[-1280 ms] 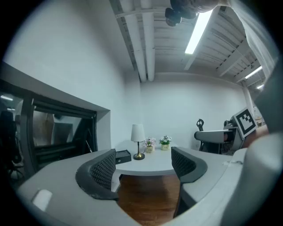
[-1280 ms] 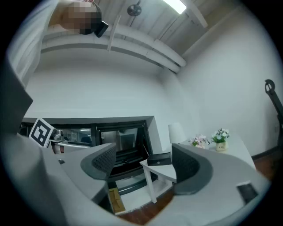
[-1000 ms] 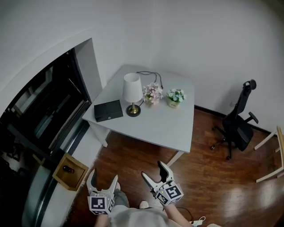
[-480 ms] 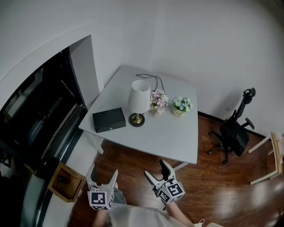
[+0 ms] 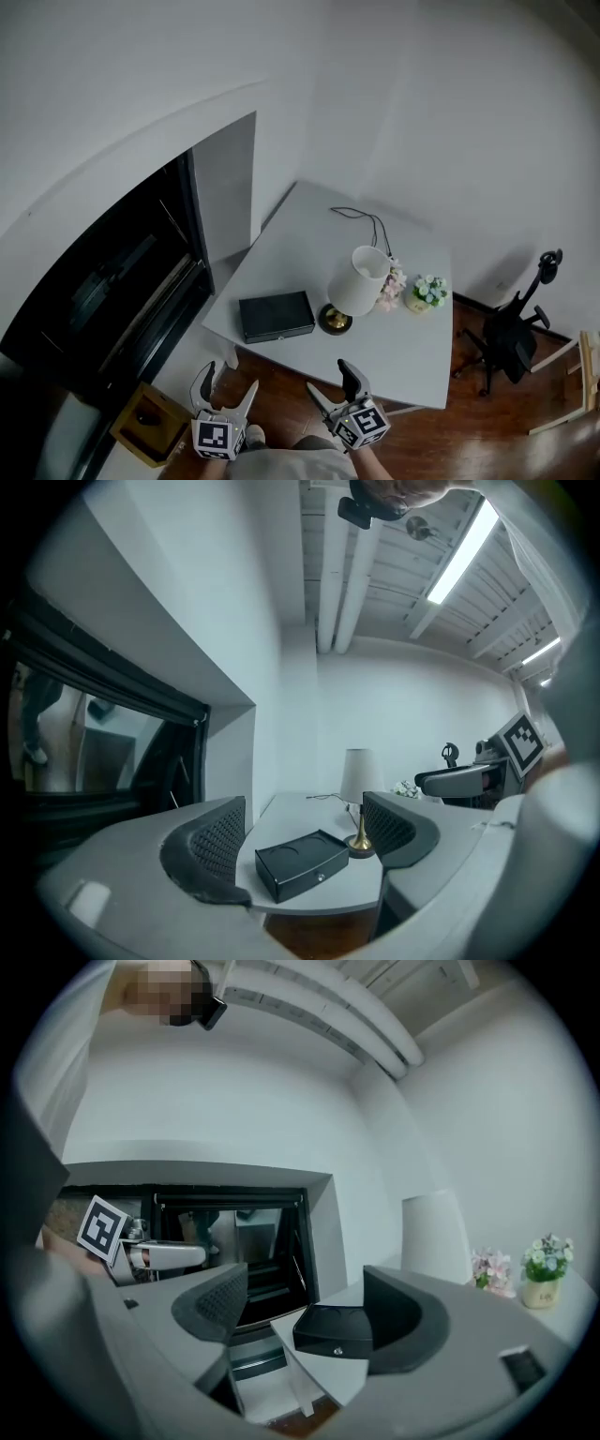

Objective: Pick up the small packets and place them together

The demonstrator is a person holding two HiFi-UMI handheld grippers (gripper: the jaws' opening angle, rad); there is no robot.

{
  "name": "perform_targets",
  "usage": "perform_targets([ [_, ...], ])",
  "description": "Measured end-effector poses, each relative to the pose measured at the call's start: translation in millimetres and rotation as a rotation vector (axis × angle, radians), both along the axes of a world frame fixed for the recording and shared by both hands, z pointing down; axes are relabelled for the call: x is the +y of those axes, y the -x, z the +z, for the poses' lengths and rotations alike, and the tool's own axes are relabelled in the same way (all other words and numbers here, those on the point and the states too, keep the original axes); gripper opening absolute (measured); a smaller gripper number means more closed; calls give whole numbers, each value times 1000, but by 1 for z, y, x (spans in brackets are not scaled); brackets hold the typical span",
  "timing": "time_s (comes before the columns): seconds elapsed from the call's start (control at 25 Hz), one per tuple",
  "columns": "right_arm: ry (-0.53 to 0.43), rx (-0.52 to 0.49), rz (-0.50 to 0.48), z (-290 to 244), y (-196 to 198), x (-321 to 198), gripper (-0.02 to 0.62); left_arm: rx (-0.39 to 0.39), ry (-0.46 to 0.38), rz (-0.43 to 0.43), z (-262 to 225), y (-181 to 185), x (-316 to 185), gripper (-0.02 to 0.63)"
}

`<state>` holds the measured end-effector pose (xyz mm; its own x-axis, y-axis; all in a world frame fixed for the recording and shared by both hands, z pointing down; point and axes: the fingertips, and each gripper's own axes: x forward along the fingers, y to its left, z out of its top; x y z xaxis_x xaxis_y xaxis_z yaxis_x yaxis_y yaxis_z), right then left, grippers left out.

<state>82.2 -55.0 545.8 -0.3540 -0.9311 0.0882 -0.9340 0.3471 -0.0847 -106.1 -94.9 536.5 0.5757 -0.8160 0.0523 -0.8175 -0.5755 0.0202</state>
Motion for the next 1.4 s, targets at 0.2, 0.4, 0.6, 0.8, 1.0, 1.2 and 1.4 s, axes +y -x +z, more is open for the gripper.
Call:
perform_targets([
  [0.2,11,-4,-10,3,1,-37,372,16,-22,-12,-7,-4,-34,374],
  [0.4,172,9,-75,62,-2,-79,299,30,-17,-74,-5,-16,-57,374],
  [0.6,433,66,-165,171,8,-124,298,11,12,-97,7,-34,-58,374],
  [0.8,630,59,-175,250,20,-158,219,5,12,-124,5,-36,-56,374],
  [1.0,765,26,-117,286,22,-179,218,-18,17,-162,2,-27,-48,374],
  [1.2,815,29,-96,298,20,-193,152,-24,39,-192,6,-18,-41,374],
  [1.4,815,36,-123,296,24,-193,61,-17,42,-208,12,-10,-45,374],
])
